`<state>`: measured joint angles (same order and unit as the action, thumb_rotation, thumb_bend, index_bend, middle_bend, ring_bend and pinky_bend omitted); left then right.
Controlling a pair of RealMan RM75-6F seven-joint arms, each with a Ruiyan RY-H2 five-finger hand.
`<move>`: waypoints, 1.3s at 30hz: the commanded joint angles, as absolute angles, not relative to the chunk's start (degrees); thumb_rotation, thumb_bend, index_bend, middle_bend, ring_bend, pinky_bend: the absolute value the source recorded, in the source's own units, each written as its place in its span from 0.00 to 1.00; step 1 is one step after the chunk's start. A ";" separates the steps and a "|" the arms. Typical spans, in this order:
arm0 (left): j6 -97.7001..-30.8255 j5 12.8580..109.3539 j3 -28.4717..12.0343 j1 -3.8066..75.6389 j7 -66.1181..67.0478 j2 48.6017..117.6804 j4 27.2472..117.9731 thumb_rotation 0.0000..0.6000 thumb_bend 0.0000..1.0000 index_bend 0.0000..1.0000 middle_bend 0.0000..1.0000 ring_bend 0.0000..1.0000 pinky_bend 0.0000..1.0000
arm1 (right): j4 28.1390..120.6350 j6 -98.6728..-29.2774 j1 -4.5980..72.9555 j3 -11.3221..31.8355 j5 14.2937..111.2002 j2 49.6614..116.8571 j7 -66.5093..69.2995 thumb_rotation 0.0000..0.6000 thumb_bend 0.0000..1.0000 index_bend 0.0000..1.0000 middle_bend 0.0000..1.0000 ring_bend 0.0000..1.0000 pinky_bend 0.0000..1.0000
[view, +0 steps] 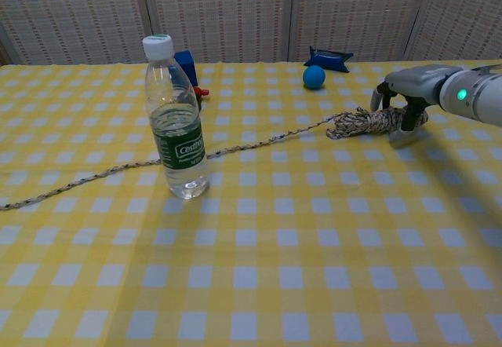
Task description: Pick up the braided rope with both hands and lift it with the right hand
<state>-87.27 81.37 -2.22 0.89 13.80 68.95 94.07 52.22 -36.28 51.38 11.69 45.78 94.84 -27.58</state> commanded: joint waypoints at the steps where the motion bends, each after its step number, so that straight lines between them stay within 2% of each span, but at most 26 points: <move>1: -87.28 81.38 -2.21 0.87 13.77 68.95 94.06 1.00 0.29 0.25 0.17 0.20 0.22 | 51.88 -36.31 51.43 11.51 45.87 95.10 -27.32 1.00 0.22 0.27 0.33 0.15 0.21; 6: -87.21 81.39 -2.21 0.90 13.74 68.98 94.00 1.00 0.29 0.25 0.17 0.20 0.22 | 51.80 -36.43 51.24 11.23 46.50 95.17 -26.45 1.00 0.24 0.33 0.37 0.19 0.21; 19: -86.90 81.32 -2.13 0.99 13.75 69.13 93.75 1.00 0.29 0.25 0.17 0.20 0.22 | 52.44 -37.10 50.59 10.72 48.55 95.40 -24.25 1.00 0.34 0.48 0.49 0.32 0.33; 26: -87.15 80.78 -3.01 1.18 13.30 67.83 93.54 1.00 0.29 0.26 0.17 0.20 0.22 | 58.15 -39.96 49.99 12.63 52.89 93.15 -18.81 1.00 0.41 0.58 0.58 0.42 0.45; 32: -85.17 79.98 -4.90 2.98 9.34 66.13 91.92 1.00 0.29 0.30 0.18 0.22 0.22 | 65.31 -42.34 49.49 13.02 55.69 89.49 -17.68 1.00 0.42 0.60 0.59 0.44 0.47; 36: -81.78 78.78 -5.76 4.94 7.37 65.60 90.65 1.00 0.29 0.35 0.27 0.32 0.22 | 69.49 -43.44 49.27 12.84 55.91 87.65 -18.52 1.00 0.42 0.60 0.59 0.45 0.48; 39: -78.55 78.14 -5.84 6.70 7.32 65.45 90.05 1.00 0.29 0.40 0.44 0.45 0.33 | 71.67 -44.42 49.18 12.76 55.97 86.88 -19.15 1.00 0.42 0.61 0.60 0.45 0.48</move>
<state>-80.32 78.77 -5.56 5.46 7.71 65.71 90.67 70.77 -43.77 49.31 12.81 55.77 87.52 -18.74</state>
